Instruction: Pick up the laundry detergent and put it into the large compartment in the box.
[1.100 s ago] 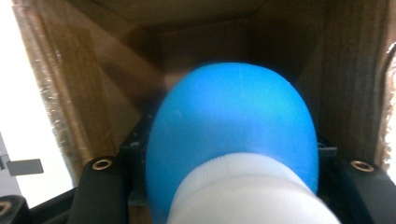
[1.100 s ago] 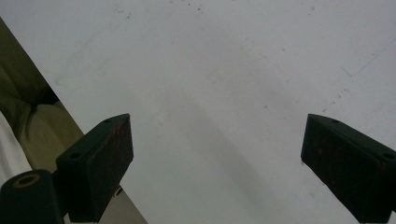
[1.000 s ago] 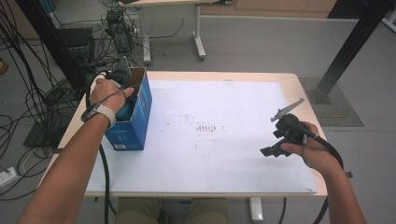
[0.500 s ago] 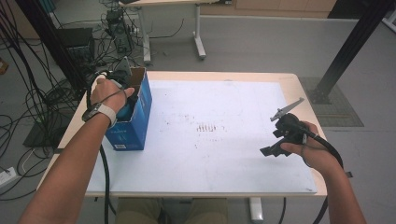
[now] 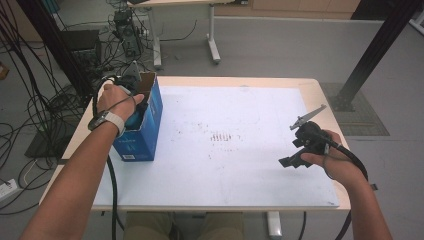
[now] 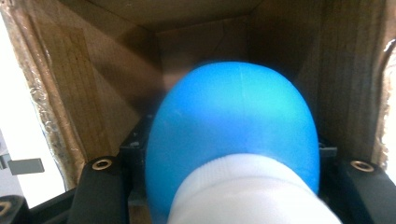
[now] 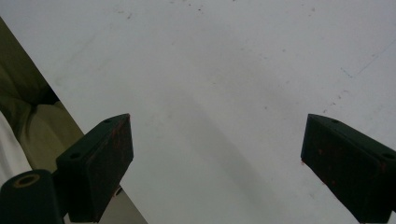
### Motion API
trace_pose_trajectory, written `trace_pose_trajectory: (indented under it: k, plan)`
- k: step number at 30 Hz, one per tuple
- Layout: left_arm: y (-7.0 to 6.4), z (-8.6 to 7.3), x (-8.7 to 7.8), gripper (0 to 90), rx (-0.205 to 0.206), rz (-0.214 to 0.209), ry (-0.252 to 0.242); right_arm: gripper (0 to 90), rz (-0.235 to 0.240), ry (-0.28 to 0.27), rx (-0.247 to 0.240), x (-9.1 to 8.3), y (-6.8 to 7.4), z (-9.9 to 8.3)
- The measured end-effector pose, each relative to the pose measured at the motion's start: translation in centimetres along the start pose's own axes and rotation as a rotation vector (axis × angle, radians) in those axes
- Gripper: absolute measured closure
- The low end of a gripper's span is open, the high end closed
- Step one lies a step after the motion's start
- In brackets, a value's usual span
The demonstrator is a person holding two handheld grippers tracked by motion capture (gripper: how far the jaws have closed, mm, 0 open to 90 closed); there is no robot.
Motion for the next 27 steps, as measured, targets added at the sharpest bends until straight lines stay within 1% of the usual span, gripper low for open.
trace_pose_trajectory:
  k: [2,3,5,22,23,24,27]
  plan:
    - [0.01,-0.01,0.0,38.1,0.0,0.0,-0.001,9.1,-0.002,0.004,0.005,-0.03,0.07,0.03]
    - [0.03,-0.02,0.01,38.2,0.0,-0.001,-0.001,9.1,0.0,0.0,-0.003,-0.01,0.02,0.04]
    - [0.04,-0.02,-0.01,38.2,0.0,-0.001,0.003,9.1,-0.004,0.002,0.005,-0.09,0.1,0.03]
    - [-0.06,-0.11,-0.02,38.2,0.001,0.001,0.007,9.1,-0.007,-0.01,-0.008,-0.31,0.1,-0.19]
    - [-0.07,-0.13,-0.02,38.2,0.001,0.001,0.006,9.1,-0.008,-0.004,0.001,-0.33,0.17,-0.2]
    - [-0.07,-0.13,-0.01,38.2,0.001,0.001,0.005,9.1,-0.006,-0.008,-0.009,-0.27,0.1,-0.22]
    - [-0.04,-0.15,-0.01,38.2,0.001,0.002,0.004,9.1,-0.006,-0.009,-0.011,-0.26,0.09,-0.22]
Point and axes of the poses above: each handheld gripper's, and its own axes: x roughly forward along the jaws, z roughly out of its top, y roughly to its left, the point moved 7 cm from there along x, roughly forward along the jaws, and after that the axes turned 10 degrees about -z, right-handed, at the moved point
